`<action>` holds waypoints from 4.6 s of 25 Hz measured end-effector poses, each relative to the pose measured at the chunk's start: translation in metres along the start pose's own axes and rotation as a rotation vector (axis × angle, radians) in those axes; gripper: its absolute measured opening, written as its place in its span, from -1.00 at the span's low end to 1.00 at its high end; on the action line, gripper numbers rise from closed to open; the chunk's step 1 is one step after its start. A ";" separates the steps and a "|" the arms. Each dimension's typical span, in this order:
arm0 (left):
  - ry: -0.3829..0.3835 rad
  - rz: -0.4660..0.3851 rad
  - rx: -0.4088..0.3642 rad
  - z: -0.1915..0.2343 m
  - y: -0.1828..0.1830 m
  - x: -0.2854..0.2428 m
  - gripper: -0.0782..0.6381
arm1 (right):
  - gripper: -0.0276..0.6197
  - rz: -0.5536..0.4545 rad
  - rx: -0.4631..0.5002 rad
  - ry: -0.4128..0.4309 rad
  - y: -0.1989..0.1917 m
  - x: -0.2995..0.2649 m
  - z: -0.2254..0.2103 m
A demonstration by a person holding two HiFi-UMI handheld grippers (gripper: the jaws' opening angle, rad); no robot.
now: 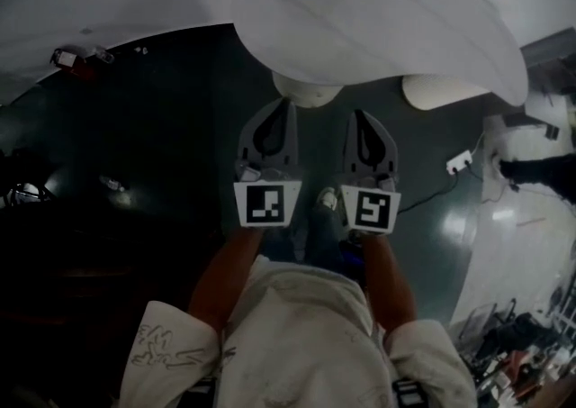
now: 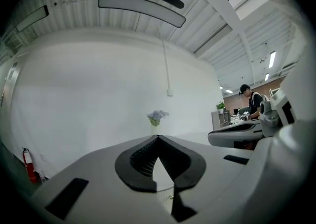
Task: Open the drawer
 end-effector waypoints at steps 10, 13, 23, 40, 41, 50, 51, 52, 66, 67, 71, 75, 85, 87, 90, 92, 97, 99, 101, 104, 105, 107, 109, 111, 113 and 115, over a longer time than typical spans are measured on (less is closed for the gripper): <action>0.018 0.072 0.030 0.001 -0.085 -0.031 -0.78 | -0.90 0.108 -0.019 0.077 -0.105 -0.037 0.022; 0.017 0.099 0.001 0.002 -0.118 -0.035 -0.78 | -0.90 0.139 -0.017 0.091 -0.142 -0.047 0.025; 0.047 0.152 0.007 0.014 -0.232 -0.058 -0.78 | -0.90 0.164 0.006 0.105 -0.257 -0.091 0.036; 0.046 0.100 -0.018 0.041 -0.343 -0.087 -0.78 | -0.90 0.149 -0.052 0.028 -0.354 -0.121 0.064; 0.046 0.100 -0.016 0.042 -0.343 -0.088 -0.78 | -0.90 0.151 -0.053 0.026 -0.354 -0.122 0.064; 0.053 0.104 0.004 0.045 -0.343 -0.088 -0.78 | -0.62 0.181 -0.056 0.031 -0.361 -0.163 0.063; 0.050 0.109 0.002 0.045 -0.344 -0.088 -0.78 | -0.59 0.184 -0.063 0.025 -0.361 -0.168 0.061; 0.047 0.113 0.001 0.046 -0.345 -0.087 -0.78 | -0.57 0.184 -0.068 0.019 -0.362 -0.174 0.060; 0.038 0.104 -0.005 0.039 -0.346 -0.088 -0.78 | -0.46 0.178 -0.023 0.006 -0.365 -0.215 0.049; 0.038 0.110 -0.005 0.038 -0.347 -0.087 -0.78 | -0.46 0.177 -0.022 0.008 -0.365 -0.216 0.048; 0.037 0.120 -0.004 0.035 -0.346 -0.081 -0.78 | -0.47 0.179 -0.006 0.008 -0.365 -0.220 0.048; 0.038 0.112 -0.007 0.034 -0.344 -0.079 -0.78 | -0.54 0.182 -0.003 -0.012 -0.362 -0.218 0.046; 0.051 0.108 0.000 0.038 -0.342 -0.073 -0.78 | -0.59 0.189 -0.017 -0.019 -0.362 -0.215 0.047; 0.056 0.104 0.001 0.040 -0.341 -0.073 -0.78 | -0.59 0.189 -0.017 -0.021 -0.362 -0.214 0.048; 0.061 0.098 0.005 0.042 -0.341 -0.074 -0.78 | -0.60 0.186 -0.024 -0.027 -0.363 -0.208 0.050; 0.062 0.098 0.005 0.044 -0.341 -0.073 -0.78 | -0.60 0.182 -0.030 -0.034 -0.364 -0.201 0.052; 0.073 0.093 0.017 0.046 -0.337 -0.065 -0.78 | -0.60 0.160 0.008 -0.042 -0.364 -0.173 0.061; 0.076 0.085 0.014 0.046 -0.336 -0.062 -0.78 | -0.59 0.166 0.007 -0.049 -0.365 -0.161 0.064; 0.080 0.088 0.015 0.045 -0.338 -0.060 -0.78 | -0.60 0.173 -0.011 -0.055 -0.366 -0.151 0.067; 0.078 0.099 0.016 0.042 -0.341 -0.055 -0.78 | -0.60 0.184 -0.019 -0.053 -0.368 -0.134 0.070; 0.078 0.102 0.016 0.042 -0.342 -0.053 -0.78 | -0.60 0.186 -0.017 -0.050 -0.368 -0.129 0.071; 0.080 0.107 0.019 0.043 -0.343 -0.050 -0.78 | -0.60 0.190 -0.011 -0.043 -0.368 -0.120 0.074; 0.079 0.113 0.017 0.043 -0.344 -0.047 -0.78 | -0.59 0.194 -0.005 -0.030 -0.370 -0.109 0.077; 0.079 0.119 0.018 0.041 -0.346 -0.046 -0.78 | -0.59 0.196 -0.001 -0.016 -0.371 -0.098 0.079; 0.085 0.125 0.022 0.040 -0.348 -0.044 -0.78 | -0.60 0.202 -0.003 -0.008 -0.372 -0.086 0.081; 0.093 0.133 0.024 0.040 -0.350 -0.040 -0.78 | -0.60 0.206 -0.007 -0.004 -0.373 -0.076 0.083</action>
Point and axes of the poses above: the fingertips, and each gripper's own axes: x backward along the fingers, z to its left, y out of its top, the point moved 8 cm from there along x, backward along the fingers, and after that the axes turned 10 degrees about x, right-handed, at the moved point
